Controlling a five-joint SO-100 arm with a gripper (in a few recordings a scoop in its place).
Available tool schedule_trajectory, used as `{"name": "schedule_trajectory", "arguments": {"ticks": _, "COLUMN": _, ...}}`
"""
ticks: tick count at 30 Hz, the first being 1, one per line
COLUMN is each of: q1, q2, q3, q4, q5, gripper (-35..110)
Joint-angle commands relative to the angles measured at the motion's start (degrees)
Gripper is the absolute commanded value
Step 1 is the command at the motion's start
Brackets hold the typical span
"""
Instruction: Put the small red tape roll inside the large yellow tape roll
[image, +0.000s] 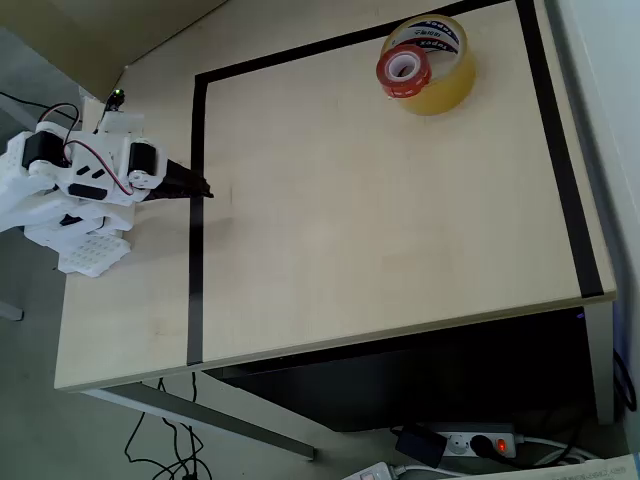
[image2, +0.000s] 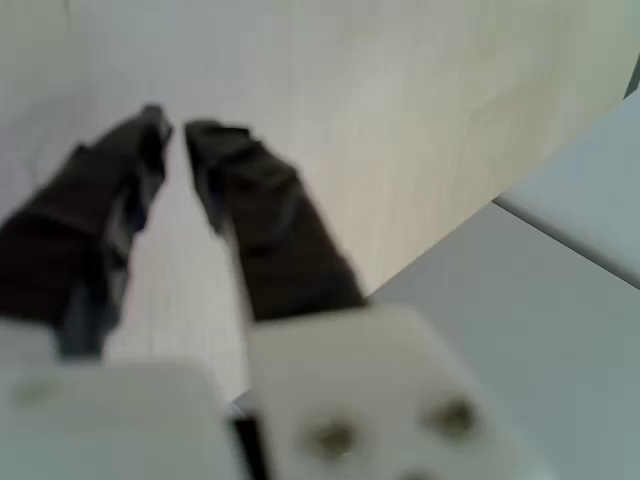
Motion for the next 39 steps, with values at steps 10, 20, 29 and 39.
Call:
{"name": "schedule_trajectory", "arguments": {"ticks": 10, "q1": -3.52, "q2": -24.79, "q3": -34.01, "q4": 6.59, "q5": 1.23, "gripper": 0}}
{"name": "schedule_trajectory", "arguments": {"ticks": 20, "q1": -1.49, "q2": -58.71, "q3": -67.41, "q4": 11.78, "q5": 1.58, "gripper": 0}}
{"name": "schedule_trajectory", "arguments": {"ticks": 29, "q1": -2.29, "q2": -82.0, "q3": -90.53, "q4": 14.33, "q5": -12.83, "gripper": 0}}
{"name": "schedule_trajectory", "arguments": {"ticks": 39, "q1": -2.64, "q2": -114.08, "q3": -129.38, "q4": 22.94, "q5": -11.43, "gripper": 0}}
